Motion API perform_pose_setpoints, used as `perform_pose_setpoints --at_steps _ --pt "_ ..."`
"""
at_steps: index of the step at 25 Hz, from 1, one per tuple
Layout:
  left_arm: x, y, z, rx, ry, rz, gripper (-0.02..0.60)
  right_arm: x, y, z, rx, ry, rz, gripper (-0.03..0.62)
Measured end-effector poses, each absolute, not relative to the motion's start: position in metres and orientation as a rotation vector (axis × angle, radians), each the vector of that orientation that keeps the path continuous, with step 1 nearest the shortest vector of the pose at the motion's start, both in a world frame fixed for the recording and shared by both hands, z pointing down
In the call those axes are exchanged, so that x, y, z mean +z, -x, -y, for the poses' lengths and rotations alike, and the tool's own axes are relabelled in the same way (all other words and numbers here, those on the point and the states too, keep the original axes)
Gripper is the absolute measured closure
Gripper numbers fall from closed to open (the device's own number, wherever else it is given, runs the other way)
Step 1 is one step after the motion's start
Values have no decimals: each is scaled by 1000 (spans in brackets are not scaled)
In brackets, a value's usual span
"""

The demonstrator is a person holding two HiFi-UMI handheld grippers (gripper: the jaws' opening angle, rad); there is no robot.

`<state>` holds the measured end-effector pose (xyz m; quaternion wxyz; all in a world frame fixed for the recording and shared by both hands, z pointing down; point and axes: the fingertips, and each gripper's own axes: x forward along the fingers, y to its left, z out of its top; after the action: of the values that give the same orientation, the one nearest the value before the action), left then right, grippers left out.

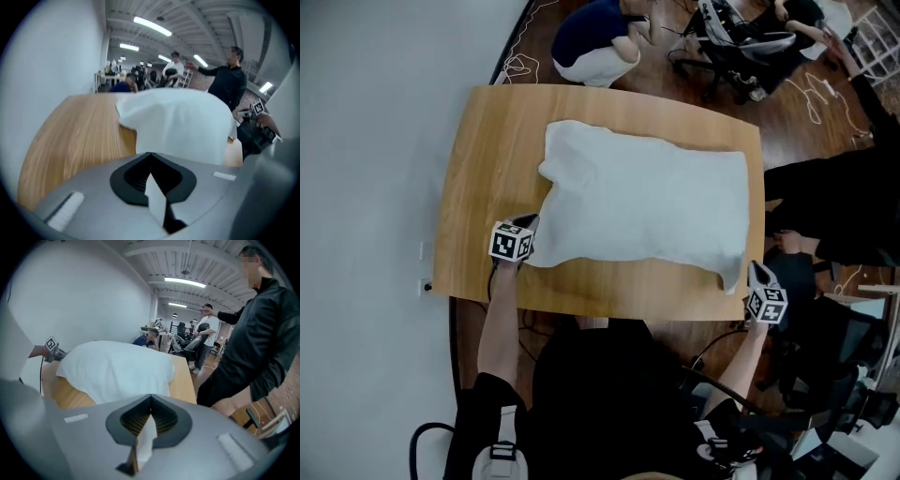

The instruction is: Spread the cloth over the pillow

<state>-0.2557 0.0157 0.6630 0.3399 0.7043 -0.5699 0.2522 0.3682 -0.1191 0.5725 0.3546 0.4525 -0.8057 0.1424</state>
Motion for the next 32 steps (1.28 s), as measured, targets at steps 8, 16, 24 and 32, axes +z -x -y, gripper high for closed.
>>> perform_pose_setpoints --at_steps 8,16,24,32 --pt "685 221 102 646 -1868 1342 578 567 -374 73 389 -1155 2091 589" --pt "646 274 92 510 -1808 1537 578 587 -383 87 407 -1155 2101 590" --pt "737 249 59 715 -1616 1443 578 615 -372 208 389 -1114 2177 590" --pt "621 239 94 322 -1869 1678 578 604 -350 388 273 -1200 2336 591"
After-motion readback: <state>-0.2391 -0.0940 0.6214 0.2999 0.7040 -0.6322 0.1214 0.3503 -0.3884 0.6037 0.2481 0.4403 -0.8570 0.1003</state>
